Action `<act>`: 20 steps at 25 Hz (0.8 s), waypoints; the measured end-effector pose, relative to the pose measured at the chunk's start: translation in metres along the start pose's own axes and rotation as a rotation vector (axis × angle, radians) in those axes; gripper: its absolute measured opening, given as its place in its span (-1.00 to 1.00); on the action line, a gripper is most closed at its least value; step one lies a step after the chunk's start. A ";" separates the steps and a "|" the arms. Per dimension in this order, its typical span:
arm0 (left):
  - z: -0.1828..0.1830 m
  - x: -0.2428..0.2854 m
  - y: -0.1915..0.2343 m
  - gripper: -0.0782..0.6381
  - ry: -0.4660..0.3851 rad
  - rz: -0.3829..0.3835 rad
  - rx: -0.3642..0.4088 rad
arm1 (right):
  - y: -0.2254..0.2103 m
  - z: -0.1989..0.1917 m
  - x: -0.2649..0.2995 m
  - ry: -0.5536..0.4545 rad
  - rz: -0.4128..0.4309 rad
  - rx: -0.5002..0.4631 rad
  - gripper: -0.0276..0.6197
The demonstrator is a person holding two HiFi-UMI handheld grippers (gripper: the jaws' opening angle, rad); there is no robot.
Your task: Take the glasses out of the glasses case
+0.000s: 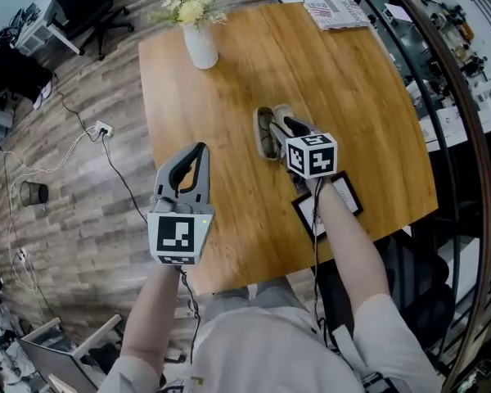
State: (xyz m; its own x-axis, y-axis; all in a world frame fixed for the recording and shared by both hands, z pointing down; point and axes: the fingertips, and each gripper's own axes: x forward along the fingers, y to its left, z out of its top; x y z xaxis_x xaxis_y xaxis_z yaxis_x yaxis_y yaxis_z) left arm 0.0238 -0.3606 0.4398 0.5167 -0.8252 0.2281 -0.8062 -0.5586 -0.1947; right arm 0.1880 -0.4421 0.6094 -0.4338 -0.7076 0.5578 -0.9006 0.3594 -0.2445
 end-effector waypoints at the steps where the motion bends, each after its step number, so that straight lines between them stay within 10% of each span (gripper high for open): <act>1: -0.006 0.005 0.000 -0.74 0.009 -0.004 -0.004 | -0.004 -0.007 0.009 0.022 -0.006 -0.008 -0.36; 12: -0.070 0.027 -0.001 -0.74 0.119 -0.039 -0.092 | -0.026 -0.074 0.054 0.333 -0.094 -0.099 -0.40; 20: -0.088 0.025 -0.002 -0.74 0.162 -0.037 -0.137 | -0.032 -0.079 0.057 0.365 -0.104 -0.106 -0.38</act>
State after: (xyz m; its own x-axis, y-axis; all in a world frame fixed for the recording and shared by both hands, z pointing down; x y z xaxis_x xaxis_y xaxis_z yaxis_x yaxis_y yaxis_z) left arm 0.0130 -0.3730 0.5296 0.5027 -0.7737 0.3856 -0.8248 -0.5628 -0.0540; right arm 0.1942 -0.4456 0.7117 -0.2851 -0.4872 0.8255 -0.9230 0.3718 -0.0994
